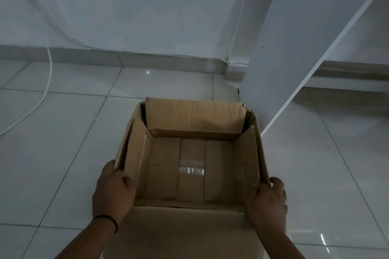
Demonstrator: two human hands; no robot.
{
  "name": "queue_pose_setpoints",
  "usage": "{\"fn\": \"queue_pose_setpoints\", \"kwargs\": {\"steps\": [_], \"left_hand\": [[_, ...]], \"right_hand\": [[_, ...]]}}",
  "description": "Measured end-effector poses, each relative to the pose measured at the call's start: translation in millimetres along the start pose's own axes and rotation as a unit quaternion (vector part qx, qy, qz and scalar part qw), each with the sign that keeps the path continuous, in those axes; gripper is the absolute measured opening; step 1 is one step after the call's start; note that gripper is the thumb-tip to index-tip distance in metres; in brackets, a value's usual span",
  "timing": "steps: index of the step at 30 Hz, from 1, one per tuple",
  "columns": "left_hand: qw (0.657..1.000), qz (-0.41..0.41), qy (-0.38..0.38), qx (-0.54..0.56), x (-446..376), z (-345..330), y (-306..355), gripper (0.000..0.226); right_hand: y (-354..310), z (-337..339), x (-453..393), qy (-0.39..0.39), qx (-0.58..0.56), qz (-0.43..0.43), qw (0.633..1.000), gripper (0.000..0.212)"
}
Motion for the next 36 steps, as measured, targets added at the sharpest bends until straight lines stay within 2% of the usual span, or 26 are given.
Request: {"fn": "queue_pose_setpoints", "kwargs": {"steps": [3, 7, 8, 10, 12, 17, 24, 28, 33, 34, 36], "left_hand": [[1.0, -0.013, 0.016, 0.011, 1.6, 0.9, -2.0, 0.025], [1.0, -0.02, 0.02, 0.01, 3.6, 3.5, -3.1, 0.022], [0.999, -0.022, 0.021, 0.009, 3.7, 4.2, -2.6, 0.021], [1.0, -0.024, 0.019, 0.001, 4.0, 3.9, -0.6, 0.022], [1.0, -0.019, 0.019, 0.003, 4.1, 3.5, -0.1, 0.022], [1.0, -0.006, 0.028, 0.013, 4.7, 5.7, -9.5, 0.021], [0.999, -0.011, 0.033, -0.005, -0.7, -0.5, -4.0, 0.032], [0.999, 0.021, 0.028, -0.006, -6.8, -1.6, -6.0, 0.036], [0.999, 0.019, 0.045, -0.001, -7.1, -3.5, -6.1, 0.038], [0.999, 0.007, 0.051, 0.001, -5.3, -3.8, -5.5, 0.039], [0.998, -0.009, 0.062, 0.009, -0.8, -3.3, -3.4, 0.038]], "right_hand": [[0.5, 0.2, -1.6, 0.05, 0.032, 0.068, 0.996, 0.018], [-2.7, 7.0, -11.3, 0.028, 0.234, 0.142, 0.961, 0.005], [-3.8, 9.0, -14.6, 0.006, 0.268, 0.143, 0.953, 0.006], [-5.6, 10.5, -17.3, -0.051, 0.34, 0.107, 0.933, 0.023], [-10.0, 13.1, -20.4, -0.079, 0.358, 0.097, 0.925, 0.034], [-19.6, 29.9, -17.4, -0.096, 0.276, 0.067, 0.954, 0.039], [-22.8, 20.5, -21.2, -0.149, 0.275, 0.027, 0.949, 0.043], [-13.8, 11.5, -19.7, -0.091, 0.127, -0.003, 0.988, 0.042], [-14.7, 18.1, -17.0, -0.086, -0.071, -0.001, 0.994, 0.017], [-13.7, 18.7, -16.8, -0.071, -0.051, 0.025, 0.996, 0.017], [-10.3, 15.0, -14.7, 0.005, 0.035, 0.082, 0.996, 0.03]]}}
Point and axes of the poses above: each hand's wrist, its own x-axis away from the middle knuckle, its own z-axis out of the back of the hand, y = z × x, the point moved 3 cm from there along -x, towards the middle knuckle, and after that the axes turned 10 degrees about -y, right-handed, at the moved point
